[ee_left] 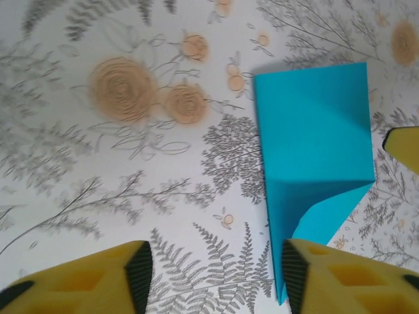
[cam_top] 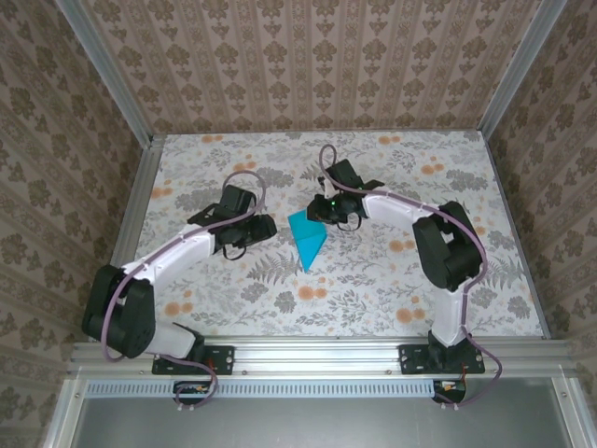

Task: Fold a paper plane with a square sheet of paper (pick it up from the middle)
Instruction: Rotate the paper at the center of the table.

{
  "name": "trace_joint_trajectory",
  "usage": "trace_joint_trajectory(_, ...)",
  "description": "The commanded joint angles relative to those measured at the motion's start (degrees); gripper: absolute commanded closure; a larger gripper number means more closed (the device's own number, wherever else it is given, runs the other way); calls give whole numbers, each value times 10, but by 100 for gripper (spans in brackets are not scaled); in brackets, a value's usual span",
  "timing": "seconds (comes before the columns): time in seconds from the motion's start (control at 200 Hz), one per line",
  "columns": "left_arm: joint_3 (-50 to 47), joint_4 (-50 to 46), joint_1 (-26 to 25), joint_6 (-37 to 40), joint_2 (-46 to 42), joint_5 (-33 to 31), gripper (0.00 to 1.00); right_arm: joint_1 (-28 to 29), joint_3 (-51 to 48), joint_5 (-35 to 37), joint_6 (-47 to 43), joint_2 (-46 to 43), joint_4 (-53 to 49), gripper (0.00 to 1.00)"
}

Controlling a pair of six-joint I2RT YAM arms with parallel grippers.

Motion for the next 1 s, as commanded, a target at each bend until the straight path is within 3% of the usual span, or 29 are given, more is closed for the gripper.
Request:
trace_joint_trajectory(0.0, -19, -39, 7, 8, -32, -36, 33, 10, 56, 40, -24, 50, -69, 78)
trace_joint_trajectory(0.255, -32, -46, 7, 16, -54, -40, 20, 12, 155, 61, -43, 137, -130, 77)
trace_joint_trajectory(0.505, -43, -37, 7, 31, -55, -26, 11, 12, 162, 131, -39, 158, -171, 76)
trace_joint_trajectory(0.76, -57, -18, -15, 63, -56, -1, 4, 7, 31, 225, 60, 67, -136, 74)
trace_joint_trajectory(0.995, -30, -26, -76, 112, -39, -17, 3, 6, -152, 224, 194, -77, -34, 63)
